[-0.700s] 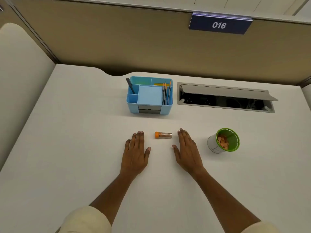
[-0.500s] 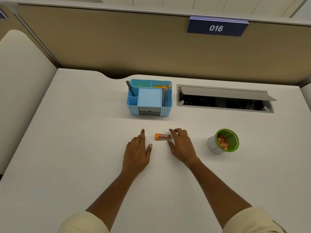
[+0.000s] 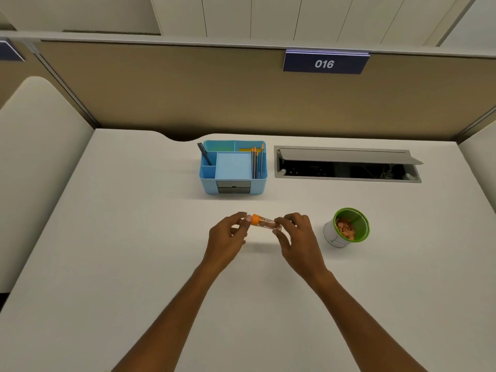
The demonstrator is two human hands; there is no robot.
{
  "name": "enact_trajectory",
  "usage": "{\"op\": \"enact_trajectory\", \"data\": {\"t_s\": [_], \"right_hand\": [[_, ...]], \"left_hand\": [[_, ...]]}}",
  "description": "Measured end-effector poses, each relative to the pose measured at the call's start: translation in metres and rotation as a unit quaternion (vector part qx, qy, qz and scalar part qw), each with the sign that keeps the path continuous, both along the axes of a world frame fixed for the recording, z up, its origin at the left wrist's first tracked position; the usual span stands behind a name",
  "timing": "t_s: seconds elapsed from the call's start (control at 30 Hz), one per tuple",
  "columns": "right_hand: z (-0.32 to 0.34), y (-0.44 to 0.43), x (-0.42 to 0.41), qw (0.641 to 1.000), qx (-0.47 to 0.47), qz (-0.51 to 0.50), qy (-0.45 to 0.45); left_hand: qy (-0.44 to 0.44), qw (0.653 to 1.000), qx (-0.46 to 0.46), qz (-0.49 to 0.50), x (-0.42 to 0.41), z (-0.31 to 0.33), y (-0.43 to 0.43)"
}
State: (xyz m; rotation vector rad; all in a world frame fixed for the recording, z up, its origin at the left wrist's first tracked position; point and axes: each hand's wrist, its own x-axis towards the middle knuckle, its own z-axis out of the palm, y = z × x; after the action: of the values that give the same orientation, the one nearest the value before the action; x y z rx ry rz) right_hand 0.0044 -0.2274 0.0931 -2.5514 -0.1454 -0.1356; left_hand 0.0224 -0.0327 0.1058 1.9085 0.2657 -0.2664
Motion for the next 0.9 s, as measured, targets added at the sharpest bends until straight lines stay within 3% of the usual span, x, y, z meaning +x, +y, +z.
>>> {"op": "enact_trajectory", "data": {"t_s": [0.27, 0.5, 0.77, 0.9], "right_hand": [[0.051, -0.021, -0.033, 0.997, 0.046, -0.01, -0.055], [0.082, -0.026, -0.044, 0.992, 0.121, 0.037, -0.015], [0.076, -0.028, -0.067, 0.992, 0.116, 0.049, -0.027], [0.072, -0.028, -0.074, 0.991, 0.124, 0.051, -0.026]], "left_hand": [[-0.028, 0.995, -0.089, -0.029, -0.007, 0.057, -0.022], [-0.074, 0.99, -0.067, -0.096, -0.023, 0.08, -0.047], [-0.056, 0.984, -0.111, -0.129, -0.039, 0.089, -0.058], [-0.07, 0.985, -0.069, -0.139, -0.047, 0.09, -0.063]]}}
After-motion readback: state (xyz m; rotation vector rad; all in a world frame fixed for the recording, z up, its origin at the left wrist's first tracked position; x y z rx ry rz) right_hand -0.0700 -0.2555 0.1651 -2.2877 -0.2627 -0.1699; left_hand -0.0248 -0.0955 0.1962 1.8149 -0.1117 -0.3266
